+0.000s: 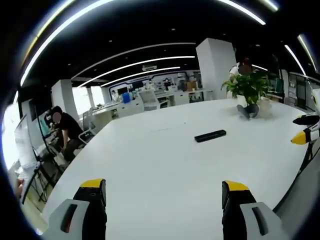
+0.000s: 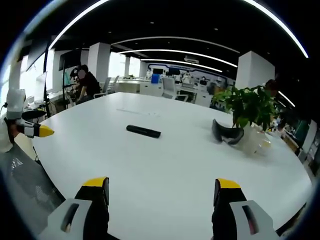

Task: Press the specified remote control buttons in sequence, fully releasing each button before pressing the next.

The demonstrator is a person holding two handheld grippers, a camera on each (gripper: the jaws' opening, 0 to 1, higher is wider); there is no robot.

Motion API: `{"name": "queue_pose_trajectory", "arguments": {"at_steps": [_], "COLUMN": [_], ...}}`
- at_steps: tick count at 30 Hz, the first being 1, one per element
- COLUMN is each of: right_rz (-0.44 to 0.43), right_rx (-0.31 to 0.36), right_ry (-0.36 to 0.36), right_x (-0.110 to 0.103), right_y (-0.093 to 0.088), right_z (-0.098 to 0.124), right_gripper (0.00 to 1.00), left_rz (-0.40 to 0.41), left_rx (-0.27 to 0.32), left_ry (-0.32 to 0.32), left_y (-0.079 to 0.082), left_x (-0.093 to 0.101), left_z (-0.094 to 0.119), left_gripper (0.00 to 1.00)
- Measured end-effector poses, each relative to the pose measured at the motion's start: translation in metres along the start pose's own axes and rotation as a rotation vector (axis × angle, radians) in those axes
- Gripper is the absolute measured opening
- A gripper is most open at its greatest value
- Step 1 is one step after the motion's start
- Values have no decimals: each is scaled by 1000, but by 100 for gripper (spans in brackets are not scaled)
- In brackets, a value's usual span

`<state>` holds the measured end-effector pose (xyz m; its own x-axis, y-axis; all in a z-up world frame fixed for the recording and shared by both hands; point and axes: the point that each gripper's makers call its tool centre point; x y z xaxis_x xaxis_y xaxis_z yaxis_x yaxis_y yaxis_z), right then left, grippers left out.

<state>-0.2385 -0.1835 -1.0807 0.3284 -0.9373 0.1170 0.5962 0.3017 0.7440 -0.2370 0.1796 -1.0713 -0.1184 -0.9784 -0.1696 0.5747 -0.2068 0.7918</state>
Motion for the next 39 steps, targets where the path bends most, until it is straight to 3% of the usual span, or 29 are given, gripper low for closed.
{"name": "queue_pose_trajectory", "arguments": {"at_steps": [39], "right_rz": [-12], "right_rx": [4], "right_ry": [16], "right_x": [-2], "right_y": [0], "right_z": [0], "right_gripper": [86], "left_rz": [43], "left_rx": [5], "left_ry": [17], "left_y": [0], "left_x": [-7], "left_z": [1], "left_gripper": [100]}}
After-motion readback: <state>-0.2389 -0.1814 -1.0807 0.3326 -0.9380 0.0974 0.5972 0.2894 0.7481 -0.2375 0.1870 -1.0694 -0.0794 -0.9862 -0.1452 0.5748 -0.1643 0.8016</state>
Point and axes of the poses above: the point that each gripper's makers call its tool centre point, and the gripper's own axes: z roughly backward along the fingers, x roughly to its right, y roughly out of its top, and after that the axes turned 12 degrees about -x, right-handed
